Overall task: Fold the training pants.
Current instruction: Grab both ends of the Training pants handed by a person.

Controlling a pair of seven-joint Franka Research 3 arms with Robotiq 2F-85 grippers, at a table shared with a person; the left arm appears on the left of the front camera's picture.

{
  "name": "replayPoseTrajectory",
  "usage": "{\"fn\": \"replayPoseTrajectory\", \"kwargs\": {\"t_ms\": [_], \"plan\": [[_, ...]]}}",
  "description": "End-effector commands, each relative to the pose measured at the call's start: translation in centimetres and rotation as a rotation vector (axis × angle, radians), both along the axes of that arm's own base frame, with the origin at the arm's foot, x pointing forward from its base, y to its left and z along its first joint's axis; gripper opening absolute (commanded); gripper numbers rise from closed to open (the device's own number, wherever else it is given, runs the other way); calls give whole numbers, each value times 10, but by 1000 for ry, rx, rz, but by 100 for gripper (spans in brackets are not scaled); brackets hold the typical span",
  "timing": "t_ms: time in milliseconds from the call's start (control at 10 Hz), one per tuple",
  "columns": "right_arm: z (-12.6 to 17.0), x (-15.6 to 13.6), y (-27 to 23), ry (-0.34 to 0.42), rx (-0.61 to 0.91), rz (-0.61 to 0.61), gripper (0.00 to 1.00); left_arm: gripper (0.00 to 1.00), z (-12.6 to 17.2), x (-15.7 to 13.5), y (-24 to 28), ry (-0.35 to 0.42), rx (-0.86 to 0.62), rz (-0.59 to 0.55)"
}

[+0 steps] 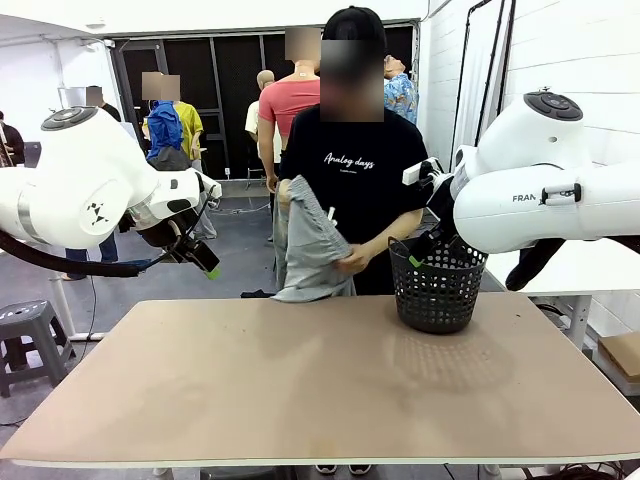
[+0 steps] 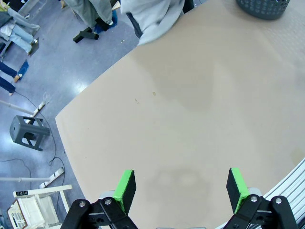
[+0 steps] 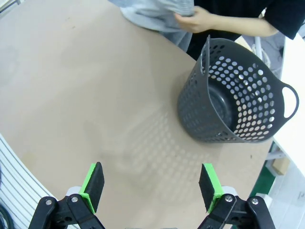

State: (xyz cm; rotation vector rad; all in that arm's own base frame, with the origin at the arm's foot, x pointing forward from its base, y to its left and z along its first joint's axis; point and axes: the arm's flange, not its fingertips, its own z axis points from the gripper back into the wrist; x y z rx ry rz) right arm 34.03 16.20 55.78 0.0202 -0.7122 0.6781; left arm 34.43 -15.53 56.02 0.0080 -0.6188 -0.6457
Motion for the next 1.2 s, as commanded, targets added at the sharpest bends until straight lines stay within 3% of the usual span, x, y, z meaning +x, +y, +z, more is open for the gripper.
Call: {"fn": "replayPoseTrajectory", "kwargs": {"t_ms": [0,1100], "plan": [[-4,1,0,1,4,4,100,100,1,0,0,1,-4,-3],[-4,1,0,1,4,4,100,100,1,0,0,1,-4,-3]]}}
